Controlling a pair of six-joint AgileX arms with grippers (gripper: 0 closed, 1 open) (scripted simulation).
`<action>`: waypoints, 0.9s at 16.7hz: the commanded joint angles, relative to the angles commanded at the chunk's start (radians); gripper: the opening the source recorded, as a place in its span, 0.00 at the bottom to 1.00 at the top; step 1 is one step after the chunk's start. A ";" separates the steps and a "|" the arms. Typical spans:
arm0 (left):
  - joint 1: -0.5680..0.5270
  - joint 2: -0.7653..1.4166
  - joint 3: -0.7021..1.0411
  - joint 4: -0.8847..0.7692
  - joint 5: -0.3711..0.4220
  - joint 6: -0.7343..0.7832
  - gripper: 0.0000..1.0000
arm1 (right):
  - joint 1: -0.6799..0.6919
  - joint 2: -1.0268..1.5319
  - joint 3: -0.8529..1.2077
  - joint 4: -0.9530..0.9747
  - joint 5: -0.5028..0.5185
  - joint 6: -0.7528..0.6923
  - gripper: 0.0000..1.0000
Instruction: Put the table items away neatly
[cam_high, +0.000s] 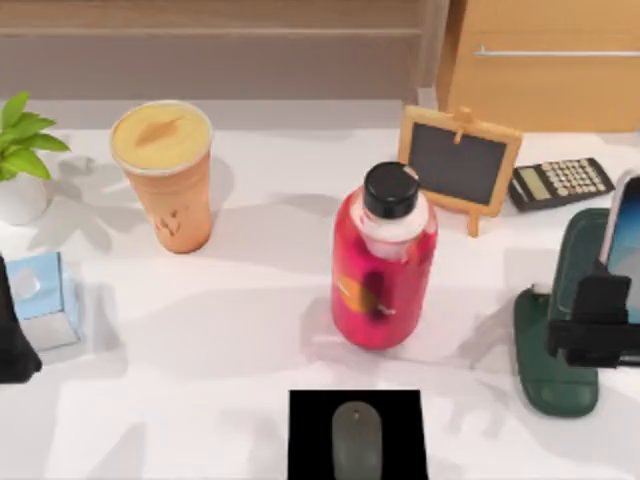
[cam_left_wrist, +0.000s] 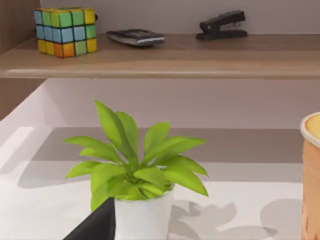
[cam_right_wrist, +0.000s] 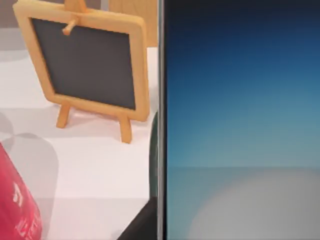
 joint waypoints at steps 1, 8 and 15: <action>0.000 0.000 0.000 0.000 0.000 0.000 1.00 | -0.013 -0.002 -0.006 0.013 -0.014 -0.007 0.00; 0.000 0.000 0.000 0.000 0.000 0.000 1.00 | -0.144 0.038 -0.054 0.216 -0.125 -0.134 0.00; 0.000 0.000 0.000 0.000 0.000 0.000 1.00 | -0.199 0.122 -0.072 0.335 -0.146 -0.195 0.00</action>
